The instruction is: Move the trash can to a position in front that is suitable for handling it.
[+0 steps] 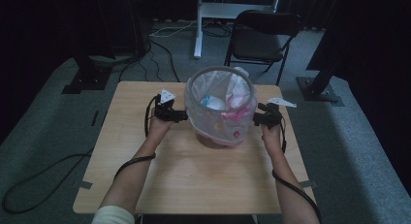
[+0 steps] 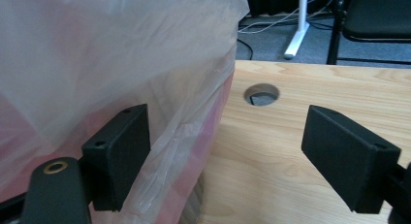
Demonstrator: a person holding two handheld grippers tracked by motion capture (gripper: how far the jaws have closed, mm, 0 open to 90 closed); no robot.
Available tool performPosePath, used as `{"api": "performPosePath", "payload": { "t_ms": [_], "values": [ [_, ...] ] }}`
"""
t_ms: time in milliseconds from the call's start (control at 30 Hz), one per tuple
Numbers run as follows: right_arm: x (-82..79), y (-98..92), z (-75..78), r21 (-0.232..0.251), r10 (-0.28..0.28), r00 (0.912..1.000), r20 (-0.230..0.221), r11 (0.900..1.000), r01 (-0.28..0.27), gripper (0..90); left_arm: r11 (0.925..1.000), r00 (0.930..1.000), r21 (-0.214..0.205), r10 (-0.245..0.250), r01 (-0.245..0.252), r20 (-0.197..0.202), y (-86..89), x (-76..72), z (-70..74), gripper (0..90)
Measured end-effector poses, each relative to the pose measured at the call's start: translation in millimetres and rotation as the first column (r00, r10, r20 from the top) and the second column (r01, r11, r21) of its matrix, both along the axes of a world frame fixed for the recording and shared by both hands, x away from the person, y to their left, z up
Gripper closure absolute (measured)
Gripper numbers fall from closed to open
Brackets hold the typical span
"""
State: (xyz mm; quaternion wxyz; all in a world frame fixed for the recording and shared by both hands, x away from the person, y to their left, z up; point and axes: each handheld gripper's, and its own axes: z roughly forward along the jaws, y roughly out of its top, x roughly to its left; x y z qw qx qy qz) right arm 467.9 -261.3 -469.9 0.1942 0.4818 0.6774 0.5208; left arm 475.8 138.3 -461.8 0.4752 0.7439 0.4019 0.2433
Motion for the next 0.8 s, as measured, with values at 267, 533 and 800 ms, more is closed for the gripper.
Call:
{"api": "performPosePath", "payload": {
  "t_ms": [267,533,800],
  "values": [
    [-12.9,24.4,2.1,-0.022,0.027,0.9996,0.004,0.9994,-0.027,18.5,0.9992,0.9999,0.040,0.003,-0.004,0.015,23.4,-22.4,3.3,2.9],
    [-35.6,47.5,4.2,-0.037,0.081,0.9967,-0.003,0.9960,-0.081,18.9,0.9990,0.9999,0.045,0.010,-0.011,0.008,49.6,-50.2,4.2,2.9],
    [-67.7,66.7,0.8,-0.016,0.145,0.9895,0.006,0.9894,-0.145,18.9,0.9992,0.9999,0.039,0.002,-0.002,0.014,71.5,-79.2,3.0,2.9]
  ]
}}
